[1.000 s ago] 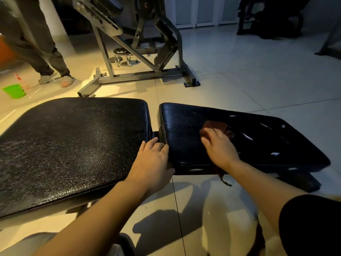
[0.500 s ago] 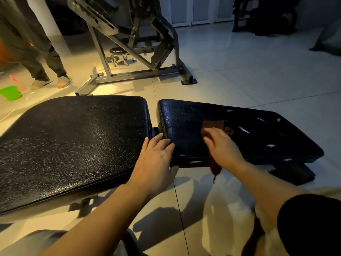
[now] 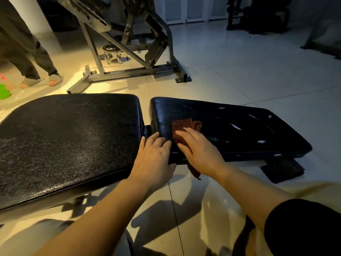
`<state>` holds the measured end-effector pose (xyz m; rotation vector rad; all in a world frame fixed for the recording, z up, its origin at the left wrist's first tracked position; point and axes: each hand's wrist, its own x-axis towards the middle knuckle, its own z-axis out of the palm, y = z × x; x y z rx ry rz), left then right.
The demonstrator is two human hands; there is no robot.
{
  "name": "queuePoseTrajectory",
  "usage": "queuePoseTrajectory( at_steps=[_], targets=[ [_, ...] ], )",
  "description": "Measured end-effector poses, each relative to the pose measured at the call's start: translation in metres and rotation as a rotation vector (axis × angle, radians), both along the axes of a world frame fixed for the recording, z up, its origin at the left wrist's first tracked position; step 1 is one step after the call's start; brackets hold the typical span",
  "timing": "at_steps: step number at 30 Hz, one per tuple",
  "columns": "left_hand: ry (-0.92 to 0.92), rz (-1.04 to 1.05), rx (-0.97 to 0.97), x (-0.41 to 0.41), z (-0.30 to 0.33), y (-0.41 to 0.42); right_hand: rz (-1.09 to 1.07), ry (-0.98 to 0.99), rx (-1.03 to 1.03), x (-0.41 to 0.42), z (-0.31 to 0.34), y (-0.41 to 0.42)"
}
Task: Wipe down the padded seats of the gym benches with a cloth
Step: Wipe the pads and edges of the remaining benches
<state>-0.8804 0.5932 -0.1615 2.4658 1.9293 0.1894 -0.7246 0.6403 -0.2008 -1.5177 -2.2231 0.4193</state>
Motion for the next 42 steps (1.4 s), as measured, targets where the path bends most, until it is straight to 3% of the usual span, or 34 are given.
queuePoseTrajectory(
  at_steps=[6, 14, 22, 24, 30, 38, 42],
  targets=[
    [0.053, -0.048, -0.03, 0.012, -0.001, 0.007, -0.263, 0.042, -0.066, 0.038, -0.008, 0.011],
    [-0.005, -0.082, 0.009, 0.042, -0.01, 0.02, -0.023, 0.013, -0.052, 0.032, -0.003, 0.005],
    [0.04, -0.146, -0.023, 0.056, -0.016, 0.025, -0.498, 0.075, -0.165, 0.101, -0.03, 0.025],
    [0.04, -0.144, -0.009, 0.058, -0.016, 0.029, -0.464, 0.072, -0.113, 0.08, -0.028, 0.024],
    [0.055, -0.158, 0.008, 0.062, -0.02, 0.035, -0.098, 0.053, 0.009, 0.048, -0.019, 0.011],
    [0.076, -0.151, 0.012, 0.045, -0.018, 0.03, -0.469, 0.061, -0.112, 0.083, -0.032, 0.025],
    [0.077, -0.141, 0.039, 0.036, -0.018, 0.024, -0.302, 0.066, 0.03, 0.036, -0.023, 0.015]
  ],
)
